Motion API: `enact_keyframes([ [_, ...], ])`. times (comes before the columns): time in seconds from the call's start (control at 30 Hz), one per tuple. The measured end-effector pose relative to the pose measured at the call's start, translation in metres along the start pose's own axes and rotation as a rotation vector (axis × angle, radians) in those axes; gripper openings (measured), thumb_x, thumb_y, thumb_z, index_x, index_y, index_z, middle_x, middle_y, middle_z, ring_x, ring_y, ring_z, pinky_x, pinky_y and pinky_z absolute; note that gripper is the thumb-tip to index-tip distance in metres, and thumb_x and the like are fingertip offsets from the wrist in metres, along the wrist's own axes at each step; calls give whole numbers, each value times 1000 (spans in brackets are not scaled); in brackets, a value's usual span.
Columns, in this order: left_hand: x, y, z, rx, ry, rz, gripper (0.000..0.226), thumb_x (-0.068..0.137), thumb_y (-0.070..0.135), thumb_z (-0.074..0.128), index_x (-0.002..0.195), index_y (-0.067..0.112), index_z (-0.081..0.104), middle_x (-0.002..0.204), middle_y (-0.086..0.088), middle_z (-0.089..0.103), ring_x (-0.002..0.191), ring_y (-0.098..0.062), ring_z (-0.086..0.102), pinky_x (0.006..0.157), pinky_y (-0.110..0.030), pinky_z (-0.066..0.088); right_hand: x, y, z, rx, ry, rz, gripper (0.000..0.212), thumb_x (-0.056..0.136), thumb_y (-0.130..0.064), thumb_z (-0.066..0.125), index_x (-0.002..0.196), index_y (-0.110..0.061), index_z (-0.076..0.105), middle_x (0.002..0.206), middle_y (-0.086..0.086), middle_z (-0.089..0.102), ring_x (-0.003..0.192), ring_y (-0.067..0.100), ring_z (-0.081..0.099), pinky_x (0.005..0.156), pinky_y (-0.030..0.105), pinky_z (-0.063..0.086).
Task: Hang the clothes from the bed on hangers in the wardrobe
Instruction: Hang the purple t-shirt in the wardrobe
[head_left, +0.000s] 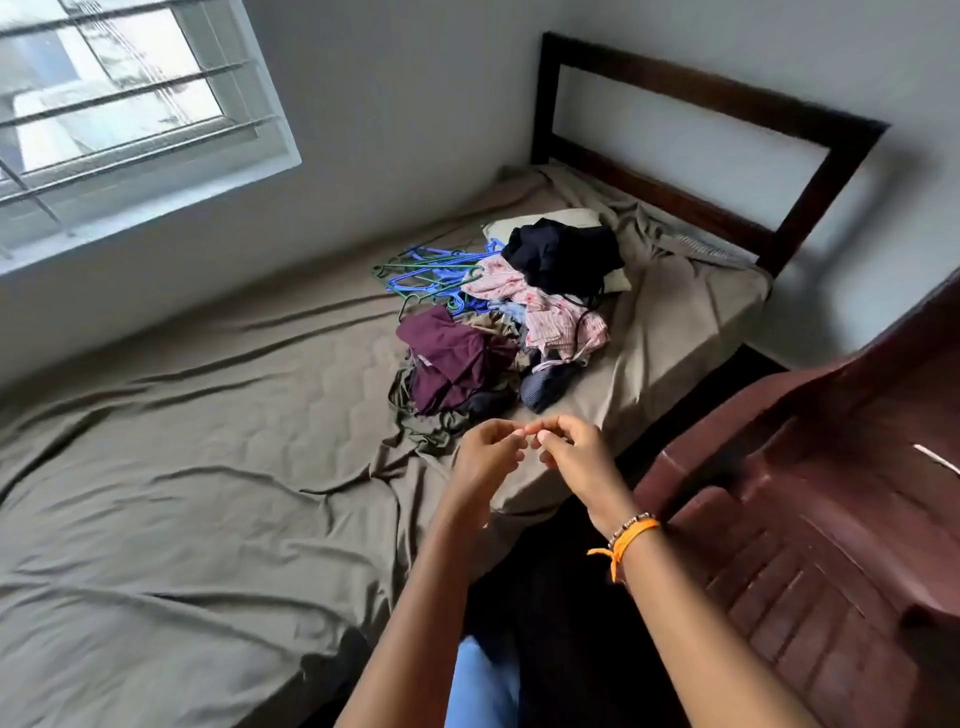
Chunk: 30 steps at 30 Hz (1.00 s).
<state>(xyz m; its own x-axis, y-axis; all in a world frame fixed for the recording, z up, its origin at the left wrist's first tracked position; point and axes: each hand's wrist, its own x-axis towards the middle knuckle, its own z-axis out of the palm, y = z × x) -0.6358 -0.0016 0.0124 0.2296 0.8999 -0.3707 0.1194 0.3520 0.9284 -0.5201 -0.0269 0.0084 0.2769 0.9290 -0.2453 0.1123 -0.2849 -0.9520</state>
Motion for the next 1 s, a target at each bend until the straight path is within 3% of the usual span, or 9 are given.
enact_keyframes([
  [0.13,89,23,-26,77,-39,-54,19,90,3,52,80,14,63,69,1,59,58,-5,48,52,-13,38,85,-10,22,-42,-39,66,23,91,0,47,87,-11,67,78,0,65,70,9,57,66,18,47],
  [0.23,146,29,-36,114,-38,-120,23,92,3,50,76,15,62,59,6,53,49,-3,42,40,-9,31,134,-12,31,-25,-41,118,20,91,2,46,90,-6,65,75,0,62,67,7,55,62,12,46],
  [0.5,267,17,-43,97,-50,-273,27,95,2,48,75,17,59,66,0,54,55,-9,44,48,-14,35,263,5,51,-29,-65,263,29,90,9,41,79,-8,60,68,2,56,50,-2,51,51,8,39],
  [0.63,319,9,-49,67,54,-359,27,97,2,44,77,17,56,68,-2,52,56,-11,44,53,-20,36,339,32,73,-217,-159,300,27,90,7,38,99,0,63,82,5,60,59,11,53,53,11,43],
  [0.7,336,0,-52,45,122,-414,29,97,0,41,76,17,53,66,-2,50,56,-11,44,54,-21,36,373,51,87,-356,-237,297,31,88,5,39,104,-2,65,103,14,62,70,23,62,67,23,49],
  [0.8,356,-21,-58,63,128,-504,31,95,-1,41,74,18,53,64,-1,51,58,-14,45,55,-25,36,410,77,106,-511,-382,359,32,89,3,44,115,-1,63,138,19,39,117,32,52,102,38,41],
  [0.87,363,-36,-65,105,125,-551,26,94,1,43,77,17,56,67,1,54,59,-12,48,55,-24,38,423,86,113,-604,-472,424,32,93,-4,47,122,-3,59,152,16,19,134,27,37,111,30,28],
  [0.93,368,-49,-72,138,145,-573,18,92,0,46,87,12,58,70,1,55,60,-9,48,55,-21,39,432,91,115,-665,-486,441,33,92,-8,51,123,-2,60,151,17,30,135,26,36,106,23,26],
  [1.0,369,-59,-78,194,171,-567,16,90,-2,50,97,10,58,78,-1,57,63,-7,48,58,-20,40,434,88,114,-648,-414,433,27,87,-8,60,112,0,67,128,17,58,121,27,52,98,23,34],
])
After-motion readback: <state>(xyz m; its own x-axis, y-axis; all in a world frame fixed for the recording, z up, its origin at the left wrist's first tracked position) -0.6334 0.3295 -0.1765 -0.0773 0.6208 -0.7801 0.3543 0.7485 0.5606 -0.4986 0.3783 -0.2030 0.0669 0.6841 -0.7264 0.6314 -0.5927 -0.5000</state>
